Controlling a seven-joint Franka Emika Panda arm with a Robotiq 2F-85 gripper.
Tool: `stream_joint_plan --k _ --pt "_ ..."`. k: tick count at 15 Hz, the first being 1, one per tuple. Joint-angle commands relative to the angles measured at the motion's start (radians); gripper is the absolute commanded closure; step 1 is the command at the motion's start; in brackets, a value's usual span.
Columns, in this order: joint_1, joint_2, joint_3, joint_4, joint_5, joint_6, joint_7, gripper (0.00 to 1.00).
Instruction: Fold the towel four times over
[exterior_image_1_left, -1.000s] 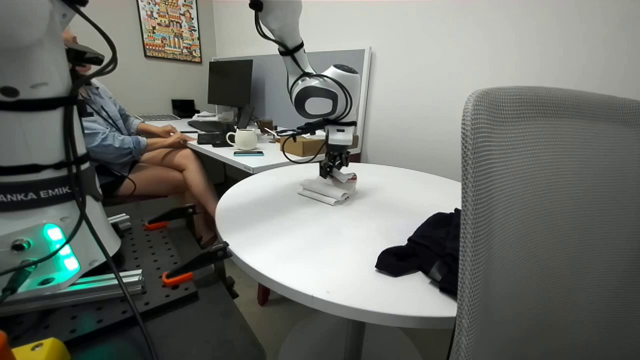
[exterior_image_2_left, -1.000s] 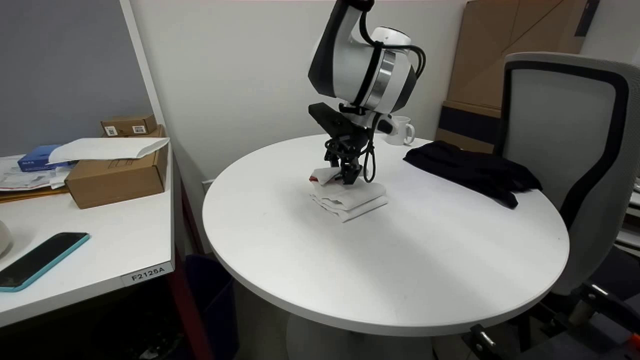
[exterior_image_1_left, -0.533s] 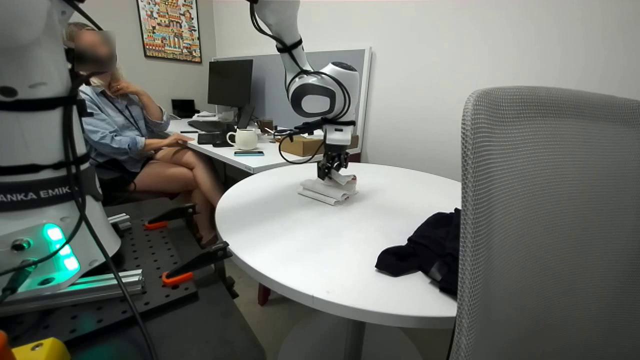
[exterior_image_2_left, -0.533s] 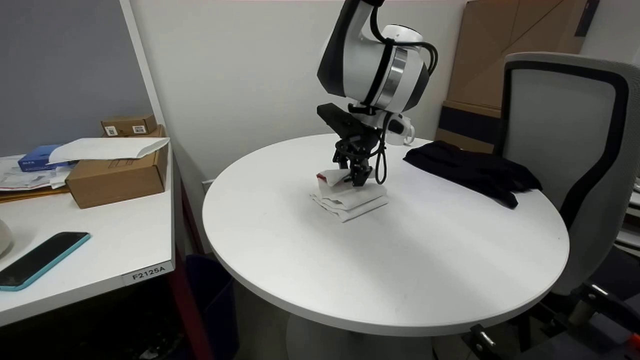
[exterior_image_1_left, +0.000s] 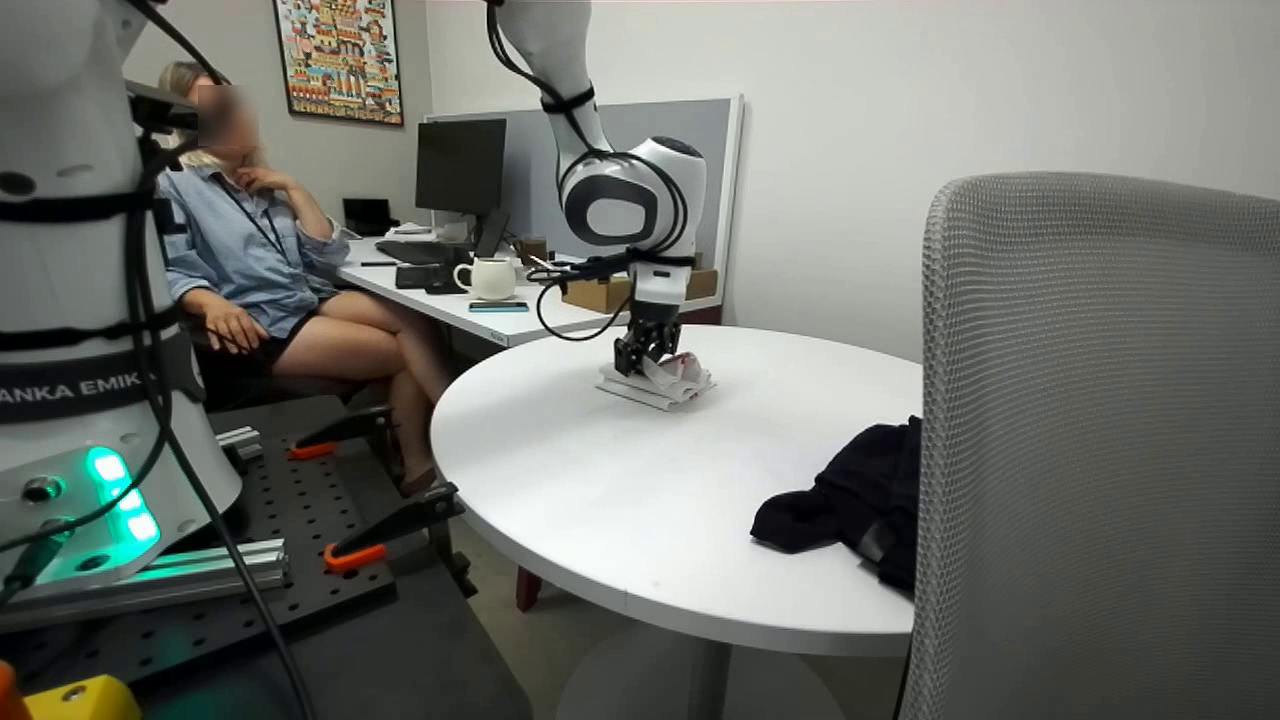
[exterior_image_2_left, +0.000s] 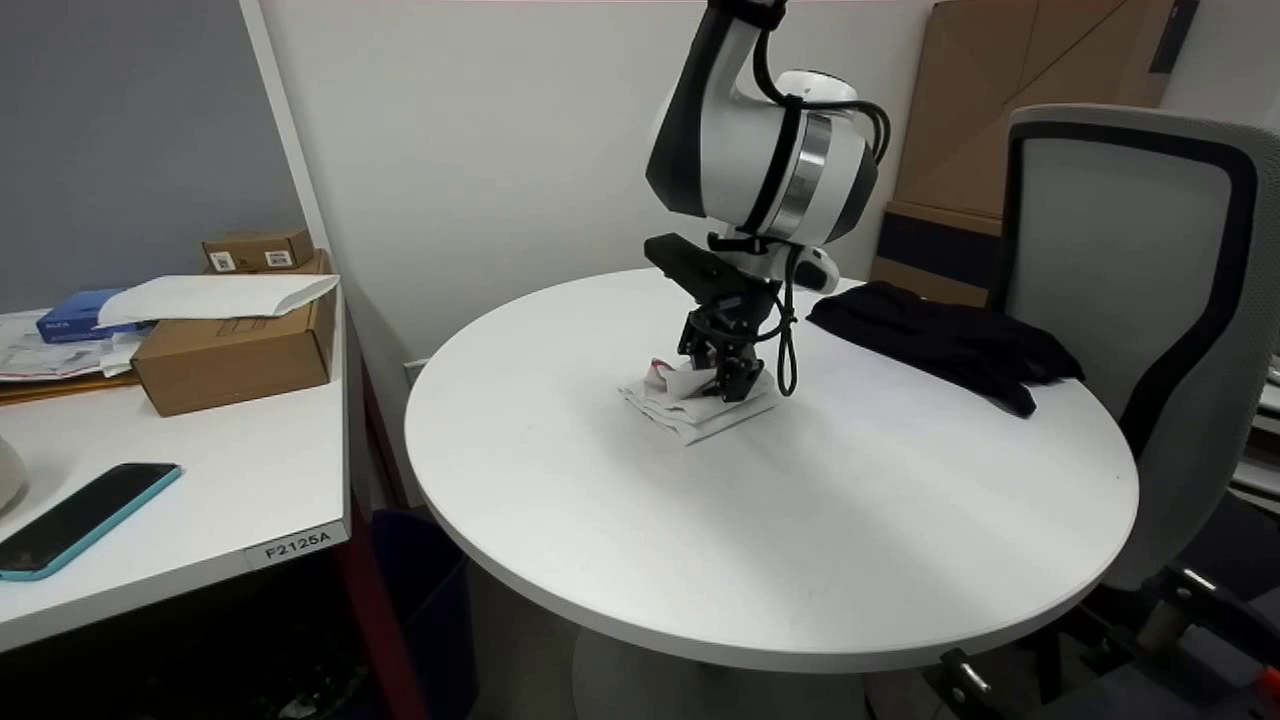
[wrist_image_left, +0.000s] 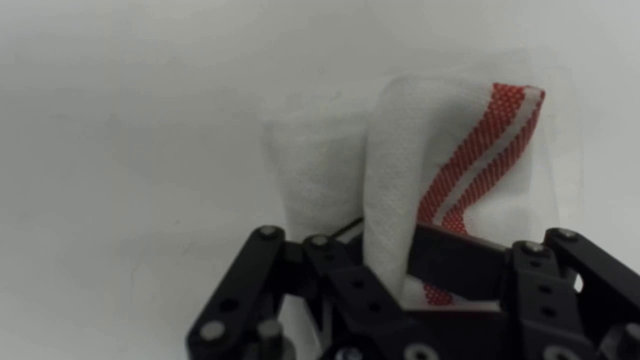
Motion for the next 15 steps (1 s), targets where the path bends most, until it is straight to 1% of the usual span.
stream_joint_plan --k 1,2,3,4,5,7,10,11,15 --pt "-0.004 -0.033 -0.012 -0.032 -0.029 -0.022 -0.009 0.67" --pt "-0.003 -0.033 -0.017 -0.032 -0.036 -0.023 -0.006 0.6" --pt "-0.004 -0.035 -0.021 -0.033 -0.044 -0.025 -0.005 0.52" --pt "-0.005 -0.036 -0.024 -0.032 -0.052 -0.026 -0.004 0.45" --pt "-0.007 -0.038 -0.027 -0.03 -0.058 -0.029 -0.004 0.37" --pt "-0.009 -0.043 -0.03 -0.029 -0.072 -0.031 -0.004 0.25" --pt "-0.016 -0.056 -0.028 -0.031 -0.091 -0.047 -0.004 0.02" --pt "-0.016 -0.064 -0.029 -0.033 -0.098 -0.056 -0.004 0.0" --pt "-0.013 -0.099 -0.037 -0.042 -0.129 -0.089 -0.004 0.0"
